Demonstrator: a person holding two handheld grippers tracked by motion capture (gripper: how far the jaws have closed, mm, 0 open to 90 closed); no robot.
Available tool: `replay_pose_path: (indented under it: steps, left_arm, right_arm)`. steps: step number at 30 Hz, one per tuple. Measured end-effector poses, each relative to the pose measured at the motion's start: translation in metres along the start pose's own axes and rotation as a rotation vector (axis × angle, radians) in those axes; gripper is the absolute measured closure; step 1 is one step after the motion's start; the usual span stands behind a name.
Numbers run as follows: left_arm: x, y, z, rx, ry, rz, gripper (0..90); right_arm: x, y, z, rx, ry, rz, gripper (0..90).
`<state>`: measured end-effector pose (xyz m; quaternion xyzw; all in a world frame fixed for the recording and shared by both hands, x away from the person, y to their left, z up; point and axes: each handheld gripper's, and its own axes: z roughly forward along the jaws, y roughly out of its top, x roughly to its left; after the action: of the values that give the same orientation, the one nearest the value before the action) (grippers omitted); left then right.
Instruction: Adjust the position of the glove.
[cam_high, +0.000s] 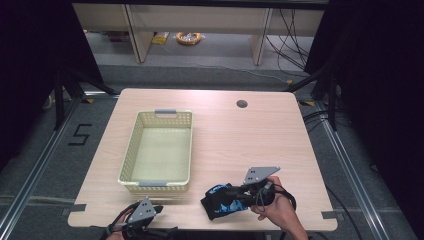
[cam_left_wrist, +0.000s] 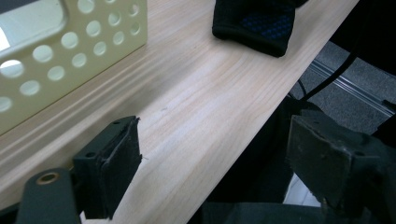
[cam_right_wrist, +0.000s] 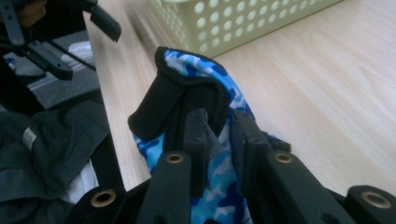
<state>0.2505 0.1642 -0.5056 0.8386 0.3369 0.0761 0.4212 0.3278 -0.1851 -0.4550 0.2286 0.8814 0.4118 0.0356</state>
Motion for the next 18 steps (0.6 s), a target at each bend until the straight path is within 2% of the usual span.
replay_pose_path:
  steps: [1, 2, 3, 4, 5, 6, 7, 8, 9, 10, 11, 13, 14, 15, 17, 18]
  left_arm:
    - [0.0, 0.001, 0.002, -0.018, -0.003, 0.002, 16.9]
    - [0.0, 0.003, 0.002, -0.007, -0.016, 0.0, 16.9]
    - [-0.003, 0.004, 0.005, -0.052, -0.012, -0.024, 16.9]
    - [-0.003, 0.006, 0.006, -0.042, -0.019, -0.024, 17.0]
    - [-0.004, 0.007, 0.007, -0.035, -0.014, -0.037, 17.0]
    - [-0.004, 0.009, 0.009, -0.045, -0.021, -0.024, 17.5]
    - [-0.004, 0.011, 0.01, -0.029, -0.021, -0.014, 18.0]
    - [-0.006, 0.012, 0.013, -0.044, -0.024, -0.024, 18.0]
    - [-0.006, 0.014, 0.014, -0.043, -0.026, -0.009, 18.1]
    - [-0.007, 0.017, 0.016, -0.037, -0.032, 0.002, 18.3]
    - [-0.006, 0.019, 0.016, -0.019, -0.039, 0.01, 18.5]
    - [-0.009, 0.021, 0.022, -0.046, -0.03, 0.0, 18.6]
    - [-0.008, 0.023, 0.023, -0.028, -0.019, 0.023, 18.6]
    - [-0.01, 0.024, 0.024, -0.043, -0.027, 0.004, 18.6]
    - [-0.009, 0.027, 0.026, -0.04, -0.03, 0.027, 18.8]
    - [-0.009, 0.027, 0.028, -0.033, -0.026, 0.015, 18.9]
  right_arm:
    - [0.0, 0.0, 0.002, 0.011, 0.014, -0.004, 77.8]
    - [-0.003, 0.001, 0.005, 0.013, 0.022, -0.03, 77.8]
    - [-0.003, 0.001, 0.006, 0.021, 0.024, -0.014, 77.8]
    - [-0.005, 0.002, 0.008, 0.019, 0.034, -0.032, 77.7]
    - [-0.005, 0.002, 0.01, 0.019, 0.039, -0.026, 77.7]
    - [-0.007, 0.001, 0.012, 0.027, 0.044, -0.029, 77.7]
    - [-0.008, 0.001, 0.012, 0.043, 0.042, -0.021, 77.6]
    - [-0.009, 0.0, 0.014, 0.043, 0.039, -0.018, 77.6]
    - [-0.01, -0.001, 0.015, 0.048, 0.044, -0.016, 77.6]
    - [-0.012, -0.002, 0.017, 0.043, 0.049, -0.023, 77.5]
    - [-0.012, -0.003, 0.017, 0.051, 0.05, -0.01, 77.5]
    - [-0.013, -0.005, 0.02, 0.067, 0.062, 0.001, 77.3]
    - [-0.015, -0.006, 0.022, 0.067, 0.054, -0.013, 77.2]
    - [-0.016, -0.006, 0.023, 0.077, 0.06, -0.027, 77.1]
    - [-0.015, -0.005, 0.026, 0.086, 0.067, -0.044, 77.0]
    - [-0.015, -0.005, 0.027, 0.092, 0.074, -0.045, 76.9]
